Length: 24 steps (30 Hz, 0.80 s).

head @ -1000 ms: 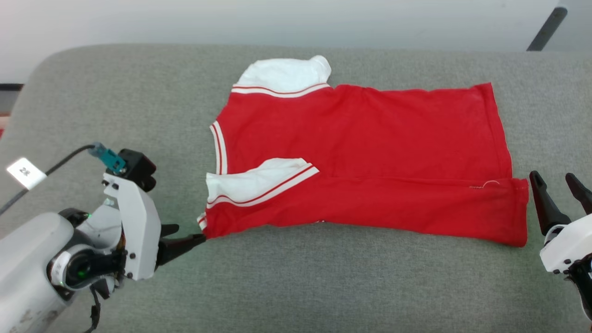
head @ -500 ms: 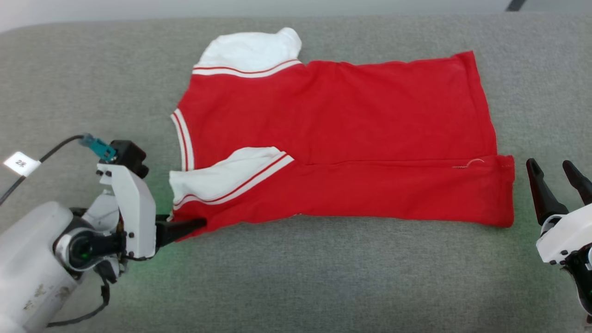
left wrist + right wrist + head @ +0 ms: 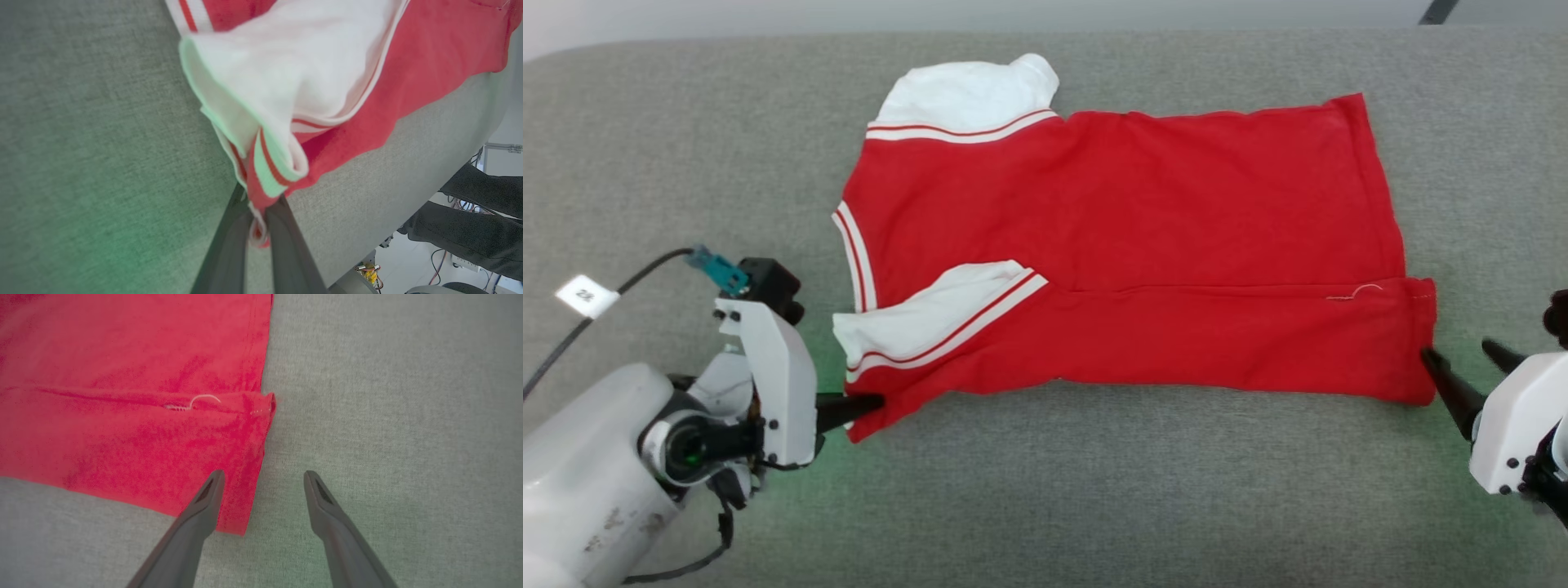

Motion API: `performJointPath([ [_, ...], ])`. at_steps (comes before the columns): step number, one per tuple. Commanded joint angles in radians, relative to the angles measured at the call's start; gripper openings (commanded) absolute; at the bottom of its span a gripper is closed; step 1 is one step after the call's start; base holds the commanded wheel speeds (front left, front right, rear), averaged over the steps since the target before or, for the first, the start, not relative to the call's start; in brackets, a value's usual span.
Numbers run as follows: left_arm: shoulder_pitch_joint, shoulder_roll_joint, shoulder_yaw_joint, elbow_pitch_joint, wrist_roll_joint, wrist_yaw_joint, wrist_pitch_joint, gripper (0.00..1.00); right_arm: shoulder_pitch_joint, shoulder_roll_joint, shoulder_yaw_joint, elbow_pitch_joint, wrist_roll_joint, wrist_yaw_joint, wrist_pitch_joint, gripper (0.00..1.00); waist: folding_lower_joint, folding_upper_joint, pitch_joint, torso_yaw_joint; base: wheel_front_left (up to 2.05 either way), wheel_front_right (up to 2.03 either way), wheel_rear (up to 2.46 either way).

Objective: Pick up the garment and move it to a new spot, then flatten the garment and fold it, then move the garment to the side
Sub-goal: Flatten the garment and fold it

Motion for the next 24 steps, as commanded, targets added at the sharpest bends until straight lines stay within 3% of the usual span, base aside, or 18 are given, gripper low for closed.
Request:
performJointPath([
  [1,0.001,-0.005,-0.005,-0.003,0.002,-0.002,-0.003,0.0,-0.003,-0.005,0.006,-0.005,0.004,-0.001,0.02,1.0,0.0,-0.0001,0.0,0.008,0.0,0.0,0.0],
  [6,-0.015,-0.01,-0.015,-0.02,0.009,-0.002,-0.013,0.0,-0.051,-0.028,0.027,0.001,0.022,-0.001,0.241,1.0,0.0,-0.0001,0.017,0.026,0.0,0.0,0.0],
  [13,-0.034,-0.017,-0.02,-0.026,0.005,-0.002,-0.048,0.0,-0.096,0.002,0.027,0.058,-0.003,-0.001,0.37,1.0,0.0,-0.0001,0.049,0.046,0.0,0.0,0.0],
  [14,-0.035,-0.019,-0.021,-0.027,0.002,-0.001,-0.052,0.0,-0.094,0.005,0.034,0.061,-0.003,-0.001,0.375,0.5,0.0,-0.0001,0.051,0.048,0.0,0.0,0.0],
  [15,-0.035,-0.021,-0.021,-0.027,0.0,-0.001,-0.057,0.0,-0.094,0.012,0.032,0.061,0.002,-0.001,0.371,0.19,0.0,-0.0001,0.053,0.05,0.0,0.0,0.0],
  [16,-0.036,-0.022,-0.022,-0.027,-0.003,-0.001,-0.062,0.0,-0.094,0.017,0.027,0.062,0.004,-0.001,0.366,0.0,0.0,-0.0001,0.054,0.051,0.0,0.0,0.0],
  [24,0.003,0.017,-0.031,-0.062,-0.013,-0.001,-0.113,0.0,-0.055,0.012,-0.004,0.054,0.021,-0.001,0.318,0.0,0.0,-0.0001,0.026,0.049,0.0,0.0,0.0],
])
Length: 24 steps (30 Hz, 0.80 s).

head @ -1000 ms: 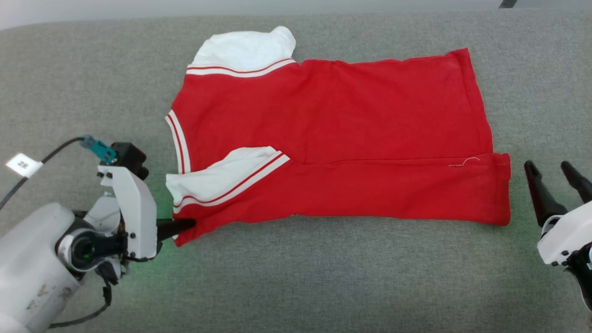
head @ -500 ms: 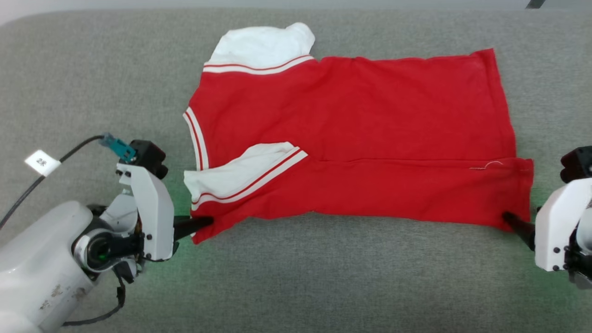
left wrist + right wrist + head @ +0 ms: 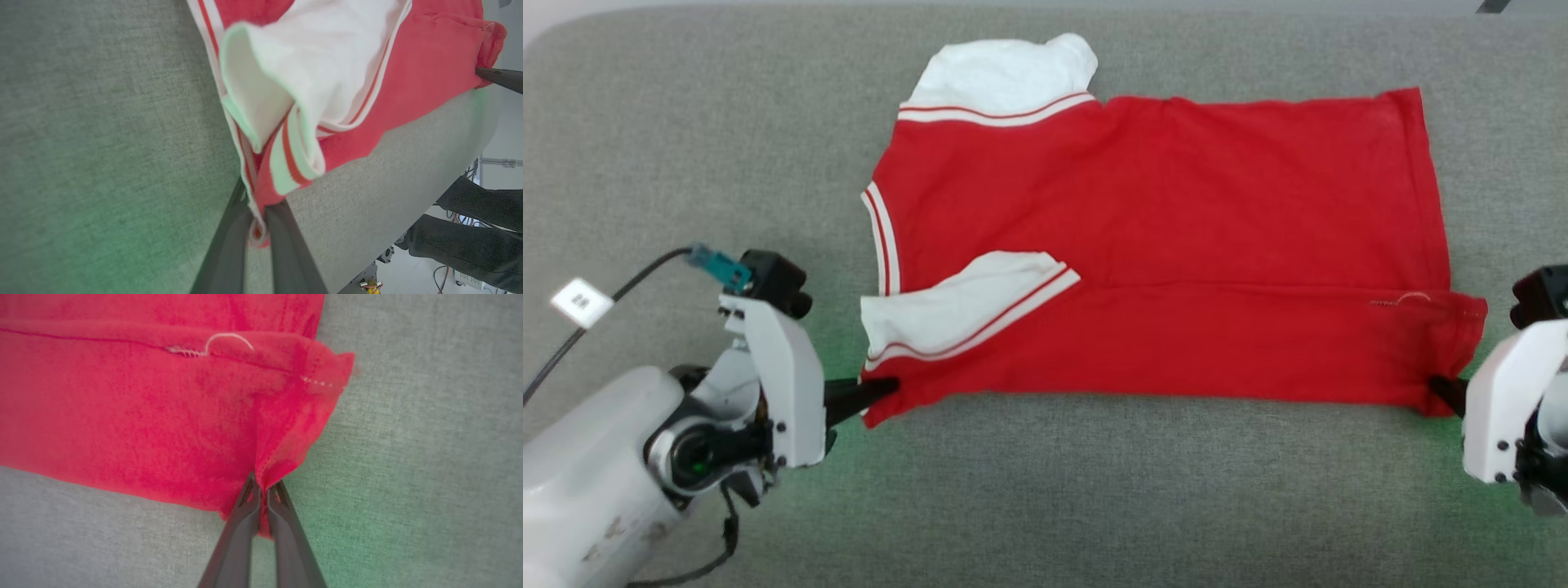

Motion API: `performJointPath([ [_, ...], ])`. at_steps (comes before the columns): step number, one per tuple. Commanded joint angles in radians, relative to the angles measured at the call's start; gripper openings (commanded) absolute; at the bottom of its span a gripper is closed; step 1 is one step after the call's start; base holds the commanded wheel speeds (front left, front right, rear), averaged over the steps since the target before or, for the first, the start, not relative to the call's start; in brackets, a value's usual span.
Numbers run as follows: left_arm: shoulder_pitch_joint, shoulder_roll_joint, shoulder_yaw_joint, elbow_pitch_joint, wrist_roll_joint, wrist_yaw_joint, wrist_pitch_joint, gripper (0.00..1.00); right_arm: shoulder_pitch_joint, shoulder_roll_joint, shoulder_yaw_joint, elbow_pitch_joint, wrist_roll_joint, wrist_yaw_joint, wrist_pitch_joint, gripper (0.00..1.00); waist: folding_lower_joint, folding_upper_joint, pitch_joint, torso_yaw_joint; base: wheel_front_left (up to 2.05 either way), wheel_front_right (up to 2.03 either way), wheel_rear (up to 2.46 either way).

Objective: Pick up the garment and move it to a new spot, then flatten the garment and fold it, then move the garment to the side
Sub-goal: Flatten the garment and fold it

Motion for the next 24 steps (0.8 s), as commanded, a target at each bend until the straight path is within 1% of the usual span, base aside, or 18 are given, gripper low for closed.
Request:
performJointPath([
  [1,0.024,0.02,-0.002,-0.018,-0.007,0.001,-0.016,0.0,0.036,-0.011,-0.005,0.0,0.008,-0.001,-0.002,0.0,0.0,0.0,-0.016,-0.002,0.0,0.0,0.0],
  [6,0.064,0.074,-0.006,-0.09,0.0,0.001,-0.063,0.0,0.093,-0.035,-0.01,-0.055,0.029,-0.001,-0.012,0.0,0.0,0.0,-0.037,0.003,0.0,0.0,0.0],
  [11,0.12,0.127,-0.02,-0.169,0.002,0.001,-0.108,0.0,0.176,-0.053,-0.017,-0.125,0.045,-0.001,0.011,0.0,0.0,0.0,-0.054,0.005,0.0,0.0,0.0],
  [15,0.172,0.166,-0.034,-0.226,0.008,0.001,-0.144,0.0,0.237,-0.05,-0.037,-0.174,0.067,-0.001,0.031,0.0,0.0,0.0,-0.061,0.005,0.0,0.0,0.0],
  [18,0.201,0.186,-0.043,-0.253,0.011,0.001,-0.165,0.0,0.274,-0.045,-0.051,-0.203,0.076,-0.001,0.038,0.0,0.0,0.0,-0.062,0.008,0.0,0.0,0.0],
  [22,0.22,0.188,-0.048,-0.266,0.005,0.001,-0.181,0.0,0.3,-0.036,-0.065,-0.229,0.08,-0.001,0.03,0.0,0.0,0.0,-0.067,0.012,0.0,0.0,0.0],
  [23,0.223,0.185,-0.047,-0.264,0.005,0.001,-0.188,0.01,0.306,-0.034,-0.067,-0.233,0.077,-0.001,0.021,0.35,0.0,0.0,-0.07,0.013,0.0,0.0,0.0],
  [24,0.226,0.183,-0.044,-0.261,0.005,0.001,-0.196,0.24,0.31,-0.032,-0.067,-0.238,0.074,-0.001,0.012,0.61,0.0,0.0,-0.073,0.015,0.0,0.0,0.0],
])
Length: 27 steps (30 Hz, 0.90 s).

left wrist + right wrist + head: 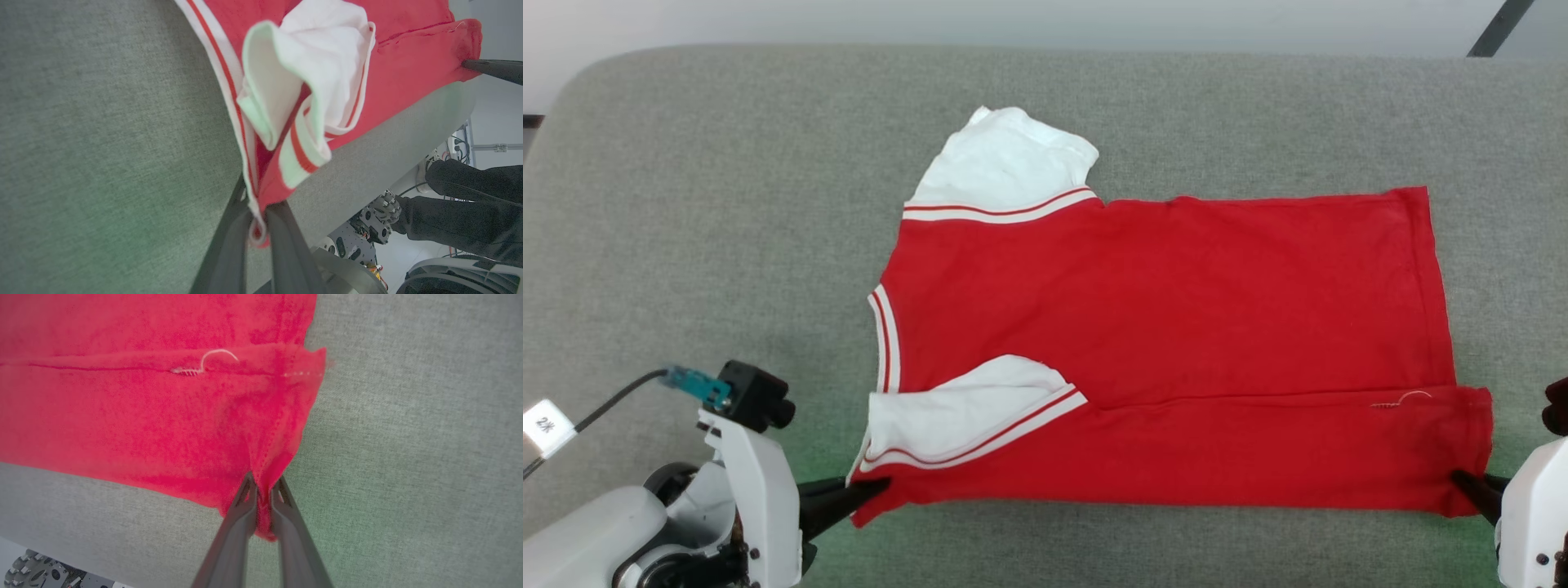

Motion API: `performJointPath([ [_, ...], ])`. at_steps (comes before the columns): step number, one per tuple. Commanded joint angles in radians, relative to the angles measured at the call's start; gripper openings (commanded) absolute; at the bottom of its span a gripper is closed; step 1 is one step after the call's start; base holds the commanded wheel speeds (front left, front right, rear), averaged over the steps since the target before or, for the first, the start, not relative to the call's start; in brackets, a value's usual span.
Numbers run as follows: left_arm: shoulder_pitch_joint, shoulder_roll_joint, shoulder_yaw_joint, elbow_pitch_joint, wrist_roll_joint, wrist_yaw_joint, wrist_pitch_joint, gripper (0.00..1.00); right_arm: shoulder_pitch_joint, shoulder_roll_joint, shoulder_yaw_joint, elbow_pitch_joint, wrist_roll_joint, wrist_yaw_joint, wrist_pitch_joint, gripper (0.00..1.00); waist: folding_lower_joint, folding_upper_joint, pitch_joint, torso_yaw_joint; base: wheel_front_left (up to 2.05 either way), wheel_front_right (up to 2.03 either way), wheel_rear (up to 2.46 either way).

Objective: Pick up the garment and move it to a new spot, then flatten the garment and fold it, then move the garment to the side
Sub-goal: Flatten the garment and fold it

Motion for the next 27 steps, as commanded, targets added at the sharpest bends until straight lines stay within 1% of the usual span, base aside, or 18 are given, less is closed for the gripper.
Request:
performJointPath([
  [1,0.018,-0.006,0.008,0.008,-0.004,0.001,-0.023,0.41,0.019,0.004,-0.002,-0.013,0.0,-0.001,-0.023,1.0,0.0,0.0,-0.008,0.004,0.0,0.0,0.0],
  [2,0.021,-0.01,0.011,0.01,-0.009,0.001,-0.035,0.6,0.019,0.004,0.003,-0.018,0.006,-0.001,-0.03,1.0,0.0,0.0,-0.013,0.005,0.0,0.0,0.0],
  [3,0.021,-0.01,0.011,0.01,-0.009,0.001,-0.035,0.6,0.019,0.004,0.003,-0.018,0.006,-0.001,-0.03,1.0,0.0,0.0,-0.013,0.005,0.0,0.0,0.0],
  [4,0.03,-0.013,0.022,0.009,-0.009,0.001,-0.068,0.95,0.022,0.003,-0.002,-0.034,0.006,-0.001,-0.053,1.0,0.0,0.0,-0.021,0.006,0.0,0.0,0.0],
  [5,0.039,-0.014,0.028,0.011,-0.012,0.001,-0.09,1.0,0.025,0.004,-0.003,-0.039,0.001,-0.001,-0.067,1.0,0.0,0.0,-0.026,0.006,0.0,0.0,0.0],
  [8,0.069,-0.016,0.053,0.009,-0.001,0.015,-0.183,1.0,0.023,0.004,0.004,-0.063,-0.006,-0.001,-0.129,1.0,0.0,0.0,-0.04,0.006,0.0,0.0,0.0],
  [11,0.118,-0.028,0.084,0.018,0.009,0.044,-0.311,1.0,0.006,0.001,0.024,-0.066,-0.023,-0.001,-0.232,1.0,0.0,0.0,-0.056,0.006,0.0,0.0,0.0],
  [12,0.118,-0.028,0.084,0.018,0.009,0.044,-0.311,1.0,0.006,0.001,0.024,-0.066,-0.023,-0.001,-0.232,1.0,0.0,0.0,-0.056,0.006,0.0,0.0,0.0],
  [14,0.147,-0.044,0.101,0.028,0.024,0.065,-0.397,1.0,-0.006,-0.009,0.047,-0.056,-0.044,-0.001,-0.315,1.0,0.0,0.0,-0.064,0.01,0.0,0.0,0.0],
  [16,0.167,-0.06,0.116,0.039,0.066,0.083,-0.492,1.0,-0.012,-0.01,0.067,-0.036,-0.058,-0.001,-0.408,1.0,0.0,0.0,-0.069,0.016,0.0,0.0,0.0],
  [18,0.189,-0.088,0.134,0.06,0.098,0.107,-0.553,1.0,-0.02,-0.006,0.084,-0.007,-0.074,-0.001,-0.497,1.0,0.0,0.0,-0.074,0.023,0.0,0.0,0.0],
  [21,0.209,-0.137,0.185,0.101,0.189,0.145,-0.584,1.0,-0.039,0.016,0.093,0.037,-0.112,-0.001,-0.645,1.0,0.0,0.0,-0.077,0.03,0.0,0.0,0.0],
  [23,0.218,-0.185,0.257,0.115,0.254,0.153,-0.587,1.0,-0.048,0.034,0.089,0.064,-0.145,-0.001,-0.739,1.0,0.0,0.0,-0.078,0.032,0.0,0.0,0.0],
  [25,0.247,-0.221,0.326,0.131,0.31,0.136,-0.587,1.0,-0.059,0.053,0.1,0.086,-0.183,-0.001,-0.817,1.0,0.0,0.0,-0.077,0.027,0.0,0.0,0.0],
  [27,0.239,-0.231,0.369,0.153,0.378,0.12,-0.586,1.0,-0.078,0.08,0.111,0.101,-0.205,-0.001,-0.882,1.0,0.0,0.0,-0.073,0.014,0.0,0.0,0.0],
])
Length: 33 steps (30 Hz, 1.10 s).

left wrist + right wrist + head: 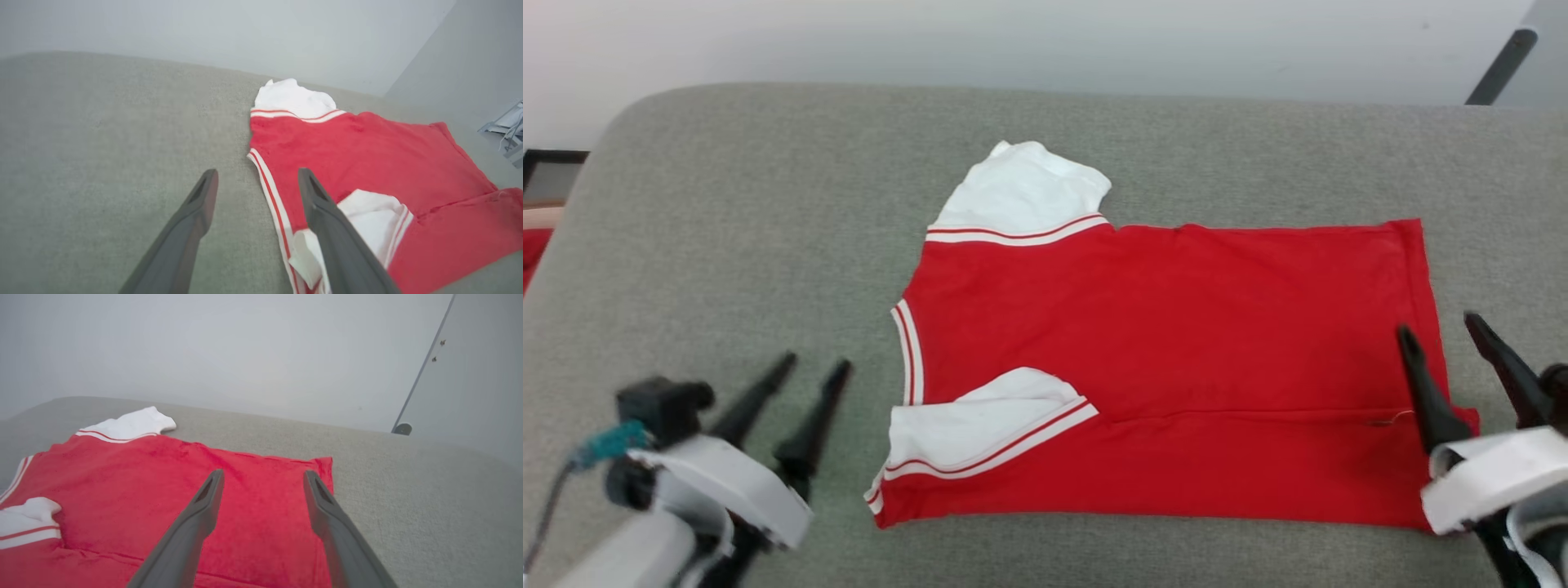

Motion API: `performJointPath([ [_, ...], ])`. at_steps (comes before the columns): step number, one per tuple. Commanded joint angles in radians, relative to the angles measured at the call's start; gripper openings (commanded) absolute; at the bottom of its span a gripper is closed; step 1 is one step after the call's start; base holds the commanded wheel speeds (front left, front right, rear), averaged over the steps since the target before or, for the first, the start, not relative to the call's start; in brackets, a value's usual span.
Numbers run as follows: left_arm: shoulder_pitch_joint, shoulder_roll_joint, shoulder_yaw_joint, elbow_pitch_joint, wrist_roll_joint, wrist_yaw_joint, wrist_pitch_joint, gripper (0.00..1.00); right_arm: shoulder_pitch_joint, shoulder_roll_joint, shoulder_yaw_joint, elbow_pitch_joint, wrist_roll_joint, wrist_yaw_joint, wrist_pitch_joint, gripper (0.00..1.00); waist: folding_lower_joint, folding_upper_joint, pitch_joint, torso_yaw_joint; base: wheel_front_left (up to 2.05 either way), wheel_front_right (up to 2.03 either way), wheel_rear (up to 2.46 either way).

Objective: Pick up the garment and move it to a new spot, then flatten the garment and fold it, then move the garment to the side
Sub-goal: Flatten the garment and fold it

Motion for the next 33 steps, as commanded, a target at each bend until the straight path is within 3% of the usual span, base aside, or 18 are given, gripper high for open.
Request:
performJointPath([
  [1,-0.018,-0.001,0.031,0.016,0.032,-0.017,0.0,1.0,-0.028,0.019,0.003,0.007,-0.015,-0.001,-0.04,1.0,0.0,0.0,0.007,-0.019,0.0,0.0,0.0],
  [8,-0.229,-0.003,0.087,0.116,0.124,-0.074,0.015,1.0,-0.086,0.111,0.024,0.046,-0.072,-0.001,-0.184,1.0,0.0,0.0,0.052,-0.111,0.0,0.0,0.0],
  [14,-0.463,0.002,0.095,0.249,0.099,-0.111,0.134,1.0,-0.11,0.18,0.062,0.055,-0.089,-0.001,-0.238,1.0,0.0,0.0,0.132,-0.214,0.0,0.0,0.0],
  [20,-0.693,0.028,0.033,0.391,0.129,-0.124,0.256,1.0,-0.133,0.214,0.1,0.033,-0.093,-0.001,-0.265,1.0,0.0,0.0,0.232,-0.313,0.0,0.0,0.0],
  [33,-0.93,0.174,-0.23,0.438,-0.066,-0.125,0.858,1.0,-0.124,0.23,0.174,0.019,-0.056,-0.001,-0.302,1.0,0.0,0.0,0.341,-0.445,0.0,0.0,0.0],
])
